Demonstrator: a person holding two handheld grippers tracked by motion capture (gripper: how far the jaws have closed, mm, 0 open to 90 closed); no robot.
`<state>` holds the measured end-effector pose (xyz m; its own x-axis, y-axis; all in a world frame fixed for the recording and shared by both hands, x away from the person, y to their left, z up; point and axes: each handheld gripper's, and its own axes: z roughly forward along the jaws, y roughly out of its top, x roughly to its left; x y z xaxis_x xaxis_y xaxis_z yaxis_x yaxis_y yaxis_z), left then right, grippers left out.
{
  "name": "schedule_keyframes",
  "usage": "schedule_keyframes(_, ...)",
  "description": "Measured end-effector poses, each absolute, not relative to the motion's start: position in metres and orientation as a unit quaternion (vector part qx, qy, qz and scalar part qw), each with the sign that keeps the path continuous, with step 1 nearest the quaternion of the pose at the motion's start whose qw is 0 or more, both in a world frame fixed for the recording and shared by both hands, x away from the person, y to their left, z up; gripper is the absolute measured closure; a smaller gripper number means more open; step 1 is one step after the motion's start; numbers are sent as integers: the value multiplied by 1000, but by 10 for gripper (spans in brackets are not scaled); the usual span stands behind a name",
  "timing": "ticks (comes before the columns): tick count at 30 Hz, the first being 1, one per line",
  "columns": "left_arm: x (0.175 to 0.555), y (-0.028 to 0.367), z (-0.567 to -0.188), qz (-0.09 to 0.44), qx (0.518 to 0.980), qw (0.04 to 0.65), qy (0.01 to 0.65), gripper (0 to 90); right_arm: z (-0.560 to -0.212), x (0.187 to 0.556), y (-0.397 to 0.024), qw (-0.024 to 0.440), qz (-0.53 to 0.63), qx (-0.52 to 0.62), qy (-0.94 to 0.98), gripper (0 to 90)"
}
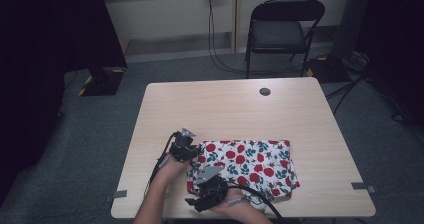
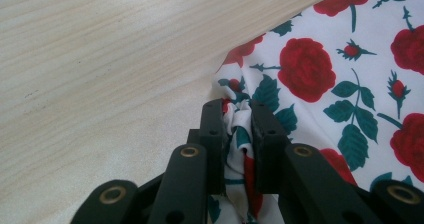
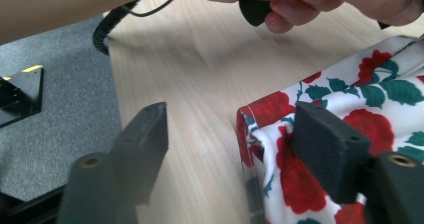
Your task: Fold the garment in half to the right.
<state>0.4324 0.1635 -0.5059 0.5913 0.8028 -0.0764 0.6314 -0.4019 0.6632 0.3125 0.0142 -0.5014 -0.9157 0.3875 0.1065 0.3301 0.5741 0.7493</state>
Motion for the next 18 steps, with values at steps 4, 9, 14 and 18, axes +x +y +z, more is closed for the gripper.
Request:
schedule_keyframes(4,432,164,-506,128,827,335,432,799,-508,314,22,62,393,210,893,347)
schedule_keyframes(9,432,164,-506,128,828,334,432,803,-514,314,28,74,381,212,897,389)
schedule_keyframes(14,432,164,-506,129,829,335,429,804,-516,317,28,82,374,212,899,464)
schedule_keyframes(18,431,163,-506,131,829,336,428,804,-516,318,28,102,371,218,897,581)
